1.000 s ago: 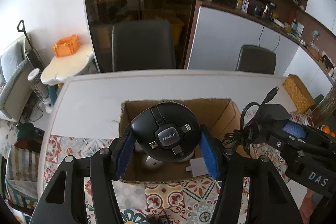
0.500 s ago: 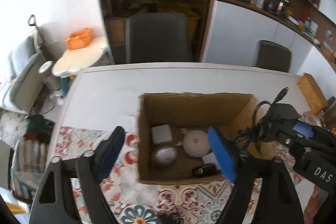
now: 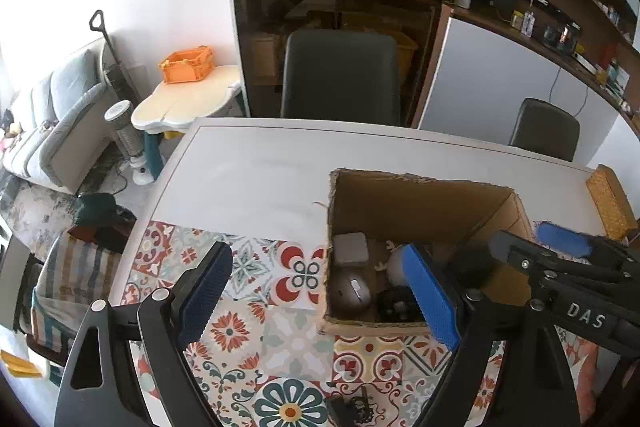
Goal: Organize rigid objects
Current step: 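Withdraw both tools from the box toward the figurine and keys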
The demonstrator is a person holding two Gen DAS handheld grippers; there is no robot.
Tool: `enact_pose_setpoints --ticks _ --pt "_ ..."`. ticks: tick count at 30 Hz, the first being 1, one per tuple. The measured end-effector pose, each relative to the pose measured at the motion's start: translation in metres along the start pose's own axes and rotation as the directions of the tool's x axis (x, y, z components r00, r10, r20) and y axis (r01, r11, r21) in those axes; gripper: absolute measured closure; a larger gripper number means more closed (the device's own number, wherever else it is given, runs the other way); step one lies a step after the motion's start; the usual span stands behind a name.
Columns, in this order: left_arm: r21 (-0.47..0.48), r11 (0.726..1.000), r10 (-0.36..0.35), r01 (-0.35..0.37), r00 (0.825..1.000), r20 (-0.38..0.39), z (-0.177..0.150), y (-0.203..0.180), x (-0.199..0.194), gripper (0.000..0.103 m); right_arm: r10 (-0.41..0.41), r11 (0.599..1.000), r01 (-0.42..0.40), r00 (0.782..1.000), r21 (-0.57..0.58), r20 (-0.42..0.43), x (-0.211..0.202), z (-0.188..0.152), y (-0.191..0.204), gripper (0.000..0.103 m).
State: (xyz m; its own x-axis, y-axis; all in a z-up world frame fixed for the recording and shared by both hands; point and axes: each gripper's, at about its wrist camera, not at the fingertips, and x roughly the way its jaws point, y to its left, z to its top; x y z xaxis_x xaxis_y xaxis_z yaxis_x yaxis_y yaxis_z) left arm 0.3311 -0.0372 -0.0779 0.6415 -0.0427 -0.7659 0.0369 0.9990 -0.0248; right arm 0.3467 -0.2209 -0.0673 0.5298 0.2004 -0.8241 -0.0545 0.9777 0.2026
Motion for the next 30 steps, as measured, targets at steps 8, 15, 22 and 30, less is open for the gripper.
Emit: enact_pose_setpoints --ticks 8,15,22,30 --pt "0.0 1.0 0.023 -0.023 1.0 0.019 -0.013 -0.002 -0.009 0.013 -0.097 0.995 0.097 0.995 0.004 0.026 -0.011 -0.011 -0.002 0.013" --pt "0.013 1.0 0.023 -0.024 0.999 0.039 -0.028 -0.007 -0.024 0.008 -0.156 0.988 0.156 0.985 0.011 0.076 -0.033 -0.029 -0.006 0.011" --pt "0.007 1.0 0.013 -0.014 0.998 0.067 -0.045 -0.008 -0.047 0.002 -0.122 0.992 0.119 0.988 0.037 0.092 -0.054 -0.055 -0.009 0.011" --pt "0.007 0.999 0.035 -0.035 0.996 0.08 -0.072 -0.009 -0.07 0.0 -0.118 0.993 0.115 0.989 0.039 0.088 -0.065 -0.082 -0.007 0.011"
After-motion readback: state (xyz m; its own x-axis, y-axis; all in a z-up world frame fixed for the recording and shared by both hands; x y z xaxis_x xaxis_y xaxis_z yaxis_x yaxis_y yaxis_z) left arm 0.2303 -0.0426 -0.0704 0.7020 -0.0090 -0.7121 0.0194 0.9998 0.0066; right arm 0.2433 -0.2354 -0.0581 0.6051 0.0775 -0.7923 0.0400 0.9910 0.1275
